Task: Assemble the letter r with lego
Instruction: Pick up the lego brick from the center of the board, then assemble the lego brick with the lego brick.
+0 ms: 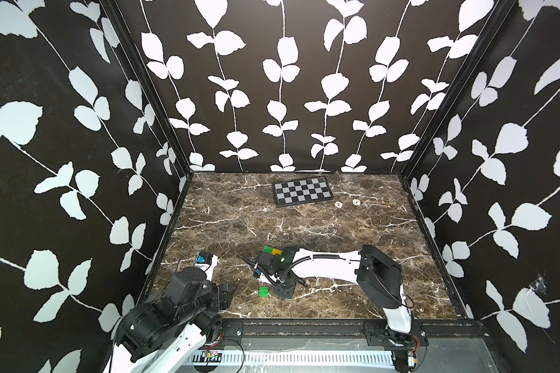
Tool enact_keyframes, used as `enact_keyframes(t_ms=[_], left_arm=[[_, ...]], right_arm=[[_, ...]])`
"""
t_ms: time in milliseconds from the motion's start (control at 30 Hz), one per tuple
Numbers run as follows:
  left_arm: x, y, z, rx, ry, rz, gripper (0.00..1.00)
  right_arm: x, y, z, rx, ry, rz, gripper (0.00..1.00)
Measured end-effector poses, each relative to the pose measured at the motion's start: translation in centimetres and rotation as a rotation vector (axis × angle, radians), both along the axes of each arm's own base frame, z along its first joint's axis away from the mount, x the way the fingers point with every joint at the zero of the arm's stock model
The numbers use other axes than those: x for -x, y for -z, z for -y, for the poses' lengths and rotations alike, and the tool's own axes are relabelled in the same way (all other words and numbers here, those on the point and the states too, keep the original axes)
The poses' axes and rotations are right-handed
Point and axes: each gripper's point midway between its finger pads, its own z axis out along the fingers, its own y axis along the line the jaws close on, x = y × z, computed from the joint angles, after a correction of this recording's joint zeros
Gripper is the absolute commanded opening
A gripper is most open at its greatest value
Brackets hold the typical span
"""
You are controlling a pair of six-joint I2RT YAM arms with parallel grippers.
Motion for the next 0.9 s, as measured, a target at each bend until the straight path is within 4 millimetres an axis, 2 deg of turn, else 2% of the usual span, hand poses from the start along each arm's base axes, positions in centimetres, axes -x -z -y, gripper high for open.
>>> enact_keyframes(t_ms=[100, 200, 400, 467, 600, 800, 900], left_arm=[[-0.1, 0.1, 0.0, -0.006, 0.0, -0.008, 0.77], [0.0, 0.3, 0.0, -0.008, 0.001, -0.01, 0.77], [0.0, 0.5, 0.0, -0.014, 0.002, -0.016, 0.77], [0.0, 0.6, 0.0, -0.014, 0.002, -0.016, 0.77], [0.0, 0.5, 0.0, -0.011, 0.002, -0.012, 0.77], [0.0, 0.5, 0.0, -0.009, 0.002, -0.01, 0.77], [0.1, 0.6, -0.1, -0.003, 0.002, -0.001, 0.77]], right_arm=[[-0.3, -0.2, 0.2, 0.009, 0.04, 0.015, 0.0], [-0.6, -0.9, -0.4, -0.013, 0.096, 0.025, 0.0], [-1.5, -4.7, -4.5, -0.169, 0.272, 0.013, 0.0], [-1.6, -5.2, -5.3, -0.208, 0.343, 0.002, 0.0], [-1.7, -5.4, -5.4, -0.225, 0.506, -0.022, 0.0], [-1.7, -6.8, -6.5, -0.278, 0.763, -0.082, 0.0], [-1.7, -6.6, -6.5, -0.28, 0.88, -0.1, 0.0]])
